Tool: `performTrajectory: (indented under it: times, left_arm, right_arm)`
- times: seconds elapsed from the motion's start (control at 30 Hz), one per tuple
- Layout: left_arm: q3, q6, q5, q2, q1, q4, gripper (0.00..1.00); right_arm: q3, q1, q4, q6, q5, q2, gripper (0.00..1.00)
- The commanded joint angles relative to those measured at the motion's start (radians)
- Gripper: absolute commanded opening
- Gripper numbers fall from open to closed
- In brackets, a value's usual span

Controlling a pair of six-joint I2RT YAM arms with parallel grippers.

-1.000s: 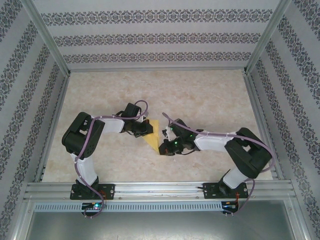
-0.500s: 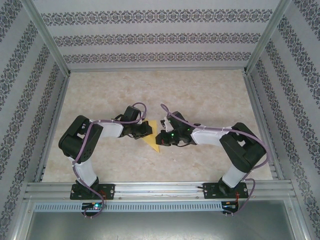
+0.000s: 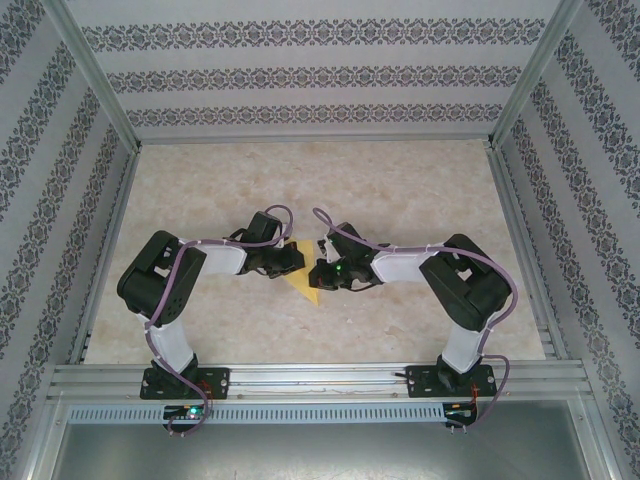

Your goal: Fold a paper plane with a square sheet of paper (fold left side to right side)

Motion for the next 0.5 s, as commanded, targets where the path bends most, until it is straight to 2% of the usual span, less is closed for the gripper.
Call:
performTrajectory:
  times: [0.0, 0.2, 0.33, 0.47]
  left_arm:
    - [-0.013, 0.006, -0.091, 0.04, -0.015, -0.12, 0.0]
    - [0.008, 0.023, -0.09, 0.012, -0.016, -0.141, 0.04]
    - [0.015, 0.029, -0.087, -0.048, -0.014, -0.131, 0.09]
    - [0.001, 0.032, -0.071, -0.115, -0.011, -0.12, 0.09]
  right_arm:
    - [0.009, 0.012, -0.048, -0.035, 0.037, 0.018, 0.0]
    - [0.011, 0.021, -0.104, -0.06, 0.07, 0.034, 0.0]
    - [0.027, 0.033, -0.188, -0.098, 0.13, 0.049, 0.0]
    - [0.036, 0.039, -0.258, -0.135, 0.195, 0.06, 0.0]
